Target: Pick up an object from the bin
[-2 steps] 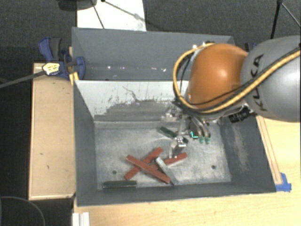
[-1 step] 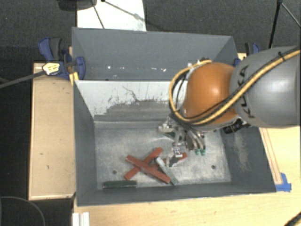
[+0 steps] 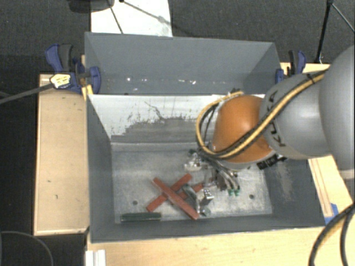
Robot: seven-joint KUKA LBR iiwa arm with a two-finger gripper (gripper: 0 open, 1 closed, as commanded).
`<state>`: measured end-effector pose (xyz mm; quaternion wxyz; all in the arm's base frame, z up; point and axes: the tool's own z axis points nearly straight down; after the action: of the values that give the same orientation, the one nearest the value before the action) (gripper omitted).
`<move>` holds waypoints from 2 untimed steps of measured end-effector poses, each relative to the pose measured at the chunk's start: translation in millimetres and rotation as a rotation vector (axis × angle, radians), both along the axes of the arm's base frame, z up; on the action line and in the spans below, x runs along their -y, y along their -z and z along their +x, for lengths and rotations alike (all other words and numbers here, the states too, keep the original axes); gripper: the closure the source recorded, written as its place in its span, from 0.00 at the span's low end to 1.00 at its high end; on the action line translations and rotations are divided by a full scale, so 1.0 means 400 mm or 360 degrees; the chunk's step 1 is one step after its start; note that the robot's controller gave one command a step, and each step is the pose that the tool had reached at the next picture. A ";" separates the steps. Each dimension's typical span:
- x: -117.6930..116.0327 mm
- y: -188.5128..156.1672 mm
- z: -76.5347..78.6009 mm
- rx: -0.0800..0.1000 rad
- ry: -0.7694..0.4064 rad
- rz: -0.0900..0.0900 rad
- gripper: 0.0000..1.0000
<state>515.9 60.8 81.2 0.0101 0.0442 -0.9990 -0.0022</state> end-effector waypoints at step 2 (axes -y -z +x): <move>0.005 0.000 -0.001 -0.0003 0.0062 0.0000 1.00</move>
Offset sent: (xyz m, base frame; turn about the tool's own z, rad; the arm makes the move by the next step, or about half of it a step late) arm -0.0018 -0.0102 -0.0112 0.1291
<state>515.3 58.9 81.0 0.0110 0.0248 -0.9996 -0.0025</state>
